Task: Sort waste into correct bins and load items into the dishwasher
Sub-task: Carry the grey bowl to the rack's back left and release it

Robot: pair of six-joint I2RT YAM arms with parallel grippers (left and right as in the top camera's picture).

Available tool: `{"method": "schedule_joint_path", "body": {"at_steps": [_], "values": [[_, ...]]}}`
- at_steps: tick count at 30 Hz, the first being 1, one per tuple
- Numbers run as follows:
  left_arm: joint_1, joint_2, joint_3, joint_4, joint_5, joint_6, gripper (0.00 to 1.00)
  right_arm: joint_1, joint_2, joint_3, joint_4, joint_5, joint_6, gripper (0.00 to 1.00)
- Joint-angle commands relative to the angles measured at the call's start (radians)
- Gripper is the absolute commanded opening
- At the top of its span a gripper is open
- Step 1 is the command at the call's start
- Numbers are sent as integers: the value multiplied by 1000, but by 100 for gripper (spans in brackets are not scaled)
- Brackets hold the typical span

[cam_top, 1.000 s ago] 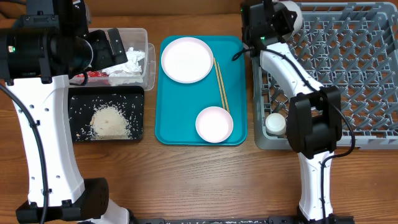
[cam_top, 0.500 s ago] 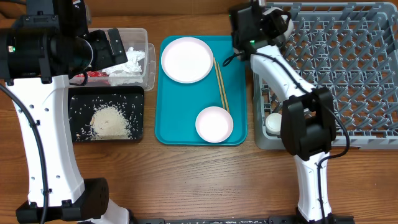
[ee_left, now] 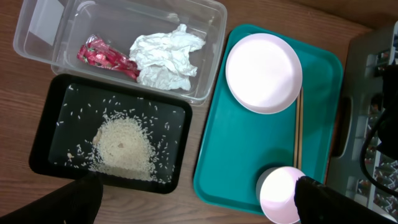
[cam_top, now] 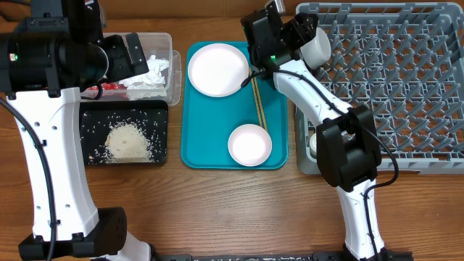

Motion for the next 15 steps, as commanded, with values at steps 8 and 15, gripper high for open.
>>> {"method": "schedule_joint_path", "body": {"at_steps": [8,15], "values": [[3,3,2,1,-13,19,100,-6,-220,51,-287,-471,295,83],[2,3,2,1,-13,19,100,-37,-372,51,-575,-1242,382,84]]}}
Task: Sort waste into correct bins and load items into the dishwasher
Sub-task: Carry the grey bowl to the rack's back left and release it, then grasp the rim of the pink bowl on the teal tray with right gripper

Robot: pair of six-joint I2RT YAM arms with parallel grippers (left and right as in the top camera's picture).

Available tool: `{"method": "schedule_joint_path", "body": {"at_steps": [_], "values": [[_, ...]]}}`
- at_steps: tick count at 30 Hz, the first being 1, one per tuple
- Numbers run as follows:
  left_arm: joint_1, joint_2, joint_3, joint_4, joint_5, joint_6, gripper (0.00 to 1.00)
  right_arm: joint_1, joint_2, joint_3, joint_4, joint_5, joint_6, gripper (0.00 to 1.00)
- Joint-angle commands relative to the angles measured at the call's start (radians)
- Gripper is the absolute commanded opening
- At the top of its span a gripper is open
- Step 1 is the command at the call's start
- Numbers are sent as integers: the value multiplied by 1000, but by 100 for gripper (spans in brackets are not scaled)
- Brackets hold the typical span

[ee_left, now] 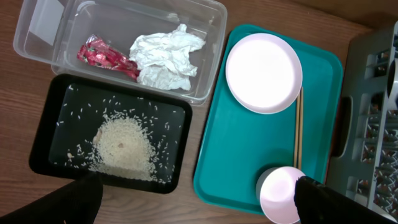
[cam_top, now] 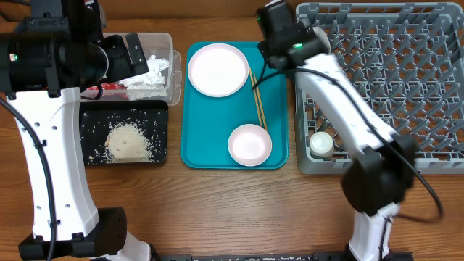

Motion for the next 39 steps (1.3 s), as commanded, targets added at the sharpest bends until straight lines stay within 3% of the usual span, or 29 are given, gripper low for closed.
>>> {"method": "schedule_joint_path", "body": {"at_steps": [1,7,8,15,26,39], "values": [[3,3,2,1,-13,19,100,-16,-80,30,-80,-518,85,84],[3,3,2,1,-13,19,100,-16,-82,19,-267,-811,88,83],[3,3,2,1,-13,19,100,-16,-82,15,-291,-816,90,78],[2,3,2,1,-13,19,100,-16,-82,-55,-381,-747,124,71],[3,3,2,1,-13,19,100,-16,-82,-182,-436,-569,313,67],[3,3,2,1,-13,19,100,34,-81,-391,-271,-510,330,55]]}}
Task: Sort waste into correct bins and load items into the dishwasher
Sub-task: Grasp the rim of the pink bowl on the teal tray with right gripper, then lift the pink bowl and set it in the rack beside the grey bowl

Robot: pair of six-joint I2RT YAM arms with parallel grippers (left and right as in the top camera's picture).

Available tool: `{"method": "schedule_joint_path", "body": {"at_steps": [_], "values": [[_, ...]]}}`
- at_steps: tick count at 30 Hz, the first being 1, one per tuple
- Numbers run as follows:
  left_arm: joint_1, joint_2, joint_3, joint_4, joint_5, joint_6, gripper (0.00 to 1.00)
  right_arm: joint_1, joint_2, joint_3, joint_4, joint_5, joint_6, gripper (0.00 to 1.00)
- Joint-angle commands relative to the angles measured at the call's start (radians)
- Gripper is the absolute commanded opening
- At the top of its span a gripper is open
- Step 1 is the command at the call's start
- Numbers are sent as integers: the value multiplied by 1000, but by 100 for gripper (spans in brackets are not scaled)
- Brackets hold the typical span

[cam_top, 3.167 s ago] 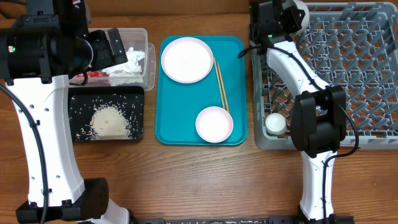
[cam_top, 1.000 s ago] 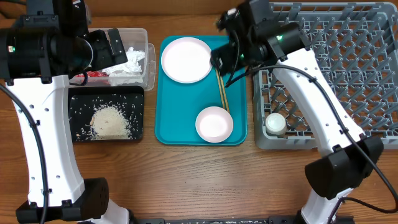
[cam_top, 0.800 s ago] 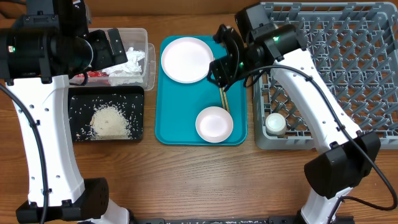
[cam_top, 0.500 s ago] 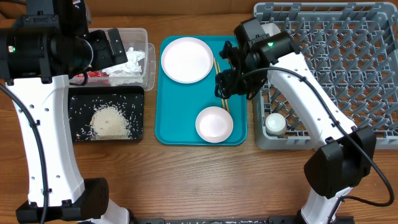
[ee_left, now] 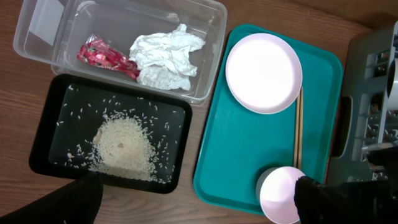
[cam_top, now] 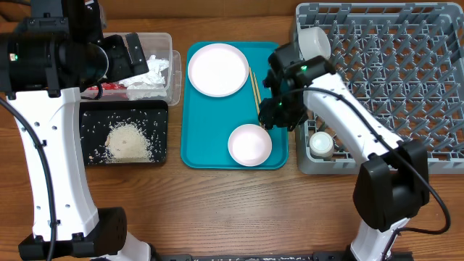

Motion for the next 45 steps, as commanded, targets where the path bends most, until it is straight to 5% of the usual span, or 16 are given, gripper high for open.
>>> {"method": "schedule_joint_path", "body": {"at_steps": [1,7,17,22,35,45], "values": [[3,3,2,1,-13,19,100,24,1,-55,55,42,8,55],[3,3,2,2,-13,19,100,35,1,-171,185,51,16,54],[3,3,2,1,-13,19,100,35,1,-249,269,77,16,37],[3,3,2,2,-13,19,100,35,1,-254,280,81,16,4],[3,3,2,1,-13,19,100,35,-79,-10,109,116,16,4],[3,3,2,1,-13,19,100,-1,-180,404,-178,517,107,4]]}}
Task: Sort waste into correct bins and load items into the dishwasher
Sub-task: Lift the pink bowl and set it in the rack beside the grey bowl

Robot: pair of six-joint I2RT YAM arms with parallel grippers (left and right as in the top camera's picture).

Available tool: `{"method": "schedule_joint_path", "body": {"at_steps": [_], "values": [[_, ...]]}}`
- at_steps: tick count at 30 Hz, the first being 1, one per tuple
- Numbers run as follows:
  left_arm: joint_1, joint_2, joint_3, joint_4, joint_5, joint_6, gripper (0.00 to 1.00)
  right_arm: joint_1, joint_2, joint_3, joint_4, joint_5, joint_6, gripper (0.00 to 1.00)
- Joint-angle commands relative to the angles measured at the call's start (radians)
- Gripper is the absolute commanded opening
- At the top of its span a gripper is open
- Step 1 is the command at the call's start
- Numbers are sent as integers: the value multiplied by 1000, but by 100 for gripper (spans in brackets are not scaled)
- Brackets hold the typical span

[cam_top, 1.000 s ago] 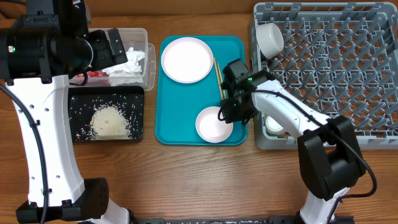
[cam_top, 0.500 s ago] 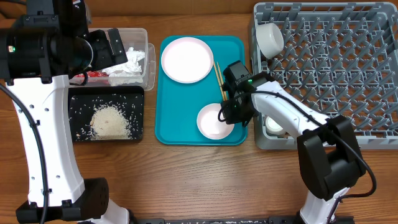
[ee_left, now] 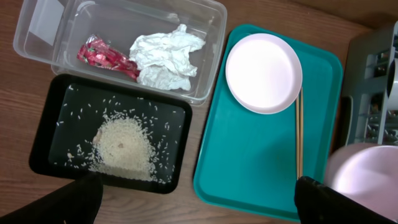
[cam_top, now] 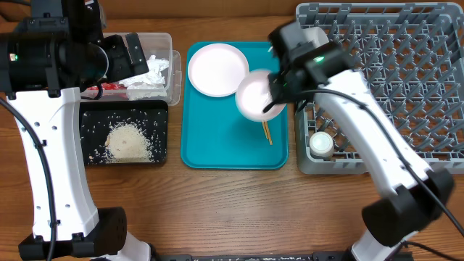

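A white bowl point(cam_top: 254, 96) hangs tilted above the teal tray point(cam_top: 217, 134), with my right gripper point(cam_top: 278, 85) shut on its right rim. In the left wrist view the bowl point(ee_left: 367, 177) shows at the lower right edge. A white plate point(cam_top: 217, 69) lies at the back of the tray, and wooden chopsticks point(cam_top: 267, 133) lie along its right side. The grey dish rack point(cam_top: 391, 87) stands to the right. My left gripper point(ee_left: 199, 214) hovers high over the bins, open and holding nothing.
A clear bin point(cam_top: 165, 69) holds crumpled paper point(ee_left: 165, 59) and a red wrapper point(ee_left: 106, 57). In front of it is a black tray of rice point(cam_top: 127, 141). One white cup point(cam_top: 321, 143) stands in the rack's front left corner, another point(cam_top: 316, 35) at its back left.
The bowl stood on the front of the tray with my right gripper at its right rim. Now it is off the tray, tilted, in that gripper, further back. The left arm is unchanged.
My right gripper held a white cup beside the rack's back left corner, then was over that corner. Later the cup stood in the rack and the gripper was down at the bowl on the tray. Now the bowl hangs in it above the tray.
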Motion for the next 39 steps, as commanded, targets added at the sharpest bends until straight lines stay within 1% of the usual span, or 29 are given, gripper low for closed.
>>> {"method": "schedule_joint_path", "body": {"at_steps": [1,4,9,11,14,18,21,29,31,36,39], "values": [[3,3,2,1,-13,19,100,-20,-87,145,-44,233,32,4],[3,3,2,1,-13,19,100,-21,-131,213,-73,399,98,4],[3,3,2,1,-13,19,100,-21,-203,221,-72,699,239,4],[2,3,2,1,-13,19,100,-21,-201,216,-69,806,245,4],[2,3,2,2,-13,19,100,-21,-180,174,-40,910,244,4],[3,3,2,1,-13,19,100,-21,-109,100,-42,1044,244,4],[3,3,2,1,-13,19,100,-21,-38,56,-42,1110,244,4],[3,3,2,1,-13,19,100,-27,162,33,-36,1144,253,4],[3,3,2,1,-13,19,100,-38,196,33,-35,1167,283,4],[3,3,2,1,-13,19,100,-75,257,28,-35,1143,297,4],[3,3,2,1,-13,19,100,-90,266,-9,-26,1166,406,4]]}}
